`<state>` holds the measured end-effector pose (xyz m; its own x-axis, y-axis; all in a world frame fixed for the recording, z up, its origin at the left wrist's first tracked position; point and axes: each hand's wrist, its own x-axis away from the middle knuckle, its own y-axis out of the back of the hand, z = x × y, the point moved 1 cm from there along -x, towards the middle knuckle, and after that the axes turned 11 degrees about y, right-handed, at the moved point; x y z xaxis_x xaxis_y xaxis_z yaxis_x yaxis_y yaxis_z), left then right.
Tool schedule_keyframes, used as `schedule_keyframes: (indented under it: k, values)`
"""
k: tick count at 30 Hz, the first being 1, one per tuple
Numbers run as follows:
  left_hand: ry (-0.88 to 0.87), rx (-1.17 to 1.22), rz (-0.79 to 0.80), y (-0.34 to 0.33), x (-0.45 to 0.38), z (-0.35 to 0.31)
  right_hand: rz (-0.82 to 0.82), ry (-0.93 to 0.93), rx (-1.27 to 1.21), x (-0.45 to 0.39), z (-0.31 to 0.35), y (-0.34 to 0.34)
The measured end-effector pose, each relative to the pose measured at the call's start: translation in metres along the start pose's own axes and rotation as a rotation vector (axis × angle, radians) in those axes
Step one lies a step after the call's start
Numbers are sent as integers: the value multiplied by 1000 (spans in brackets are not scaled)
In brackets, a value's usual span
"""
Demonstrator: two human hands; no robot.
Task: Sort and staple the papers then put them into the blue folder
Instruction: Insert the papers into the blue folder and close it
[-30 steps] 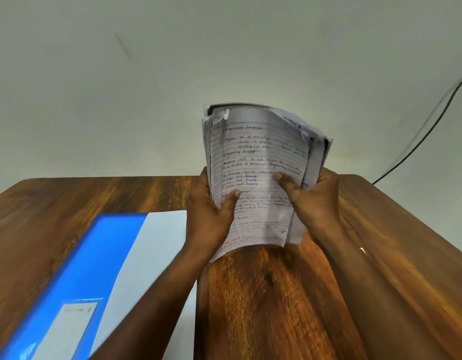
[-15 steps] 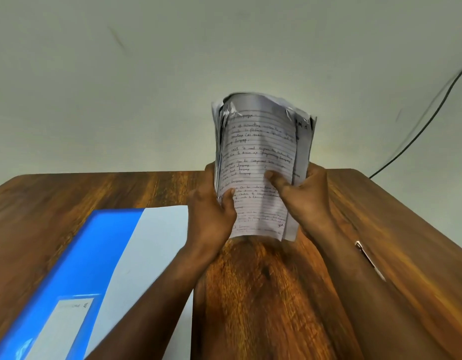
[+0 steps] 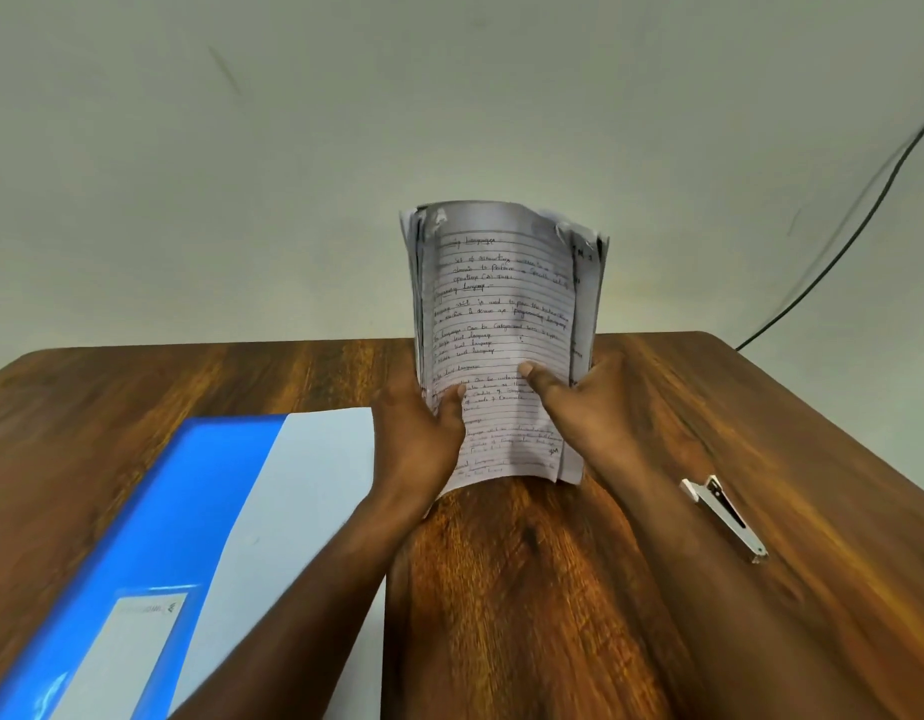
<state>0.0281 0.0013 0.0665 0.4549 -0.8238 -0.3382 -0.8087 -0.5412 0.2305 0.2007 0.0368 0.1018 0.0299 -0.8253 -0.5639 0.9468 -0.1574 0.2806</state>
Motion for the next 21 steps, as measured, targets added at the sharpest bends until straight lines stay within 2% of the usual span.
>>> schedule_keyframes:
  k: [6,13,21]
  values:
    - [-3,49,-7,-1,-6,-4,-21,9,-74,-7,-3,1]
    - [72,46,57,-4,-5,14,5,-53,-130,-3,-25,-15]
    - [231,315,217,5,-17,22,119,-131,-226,-8,-18,7]
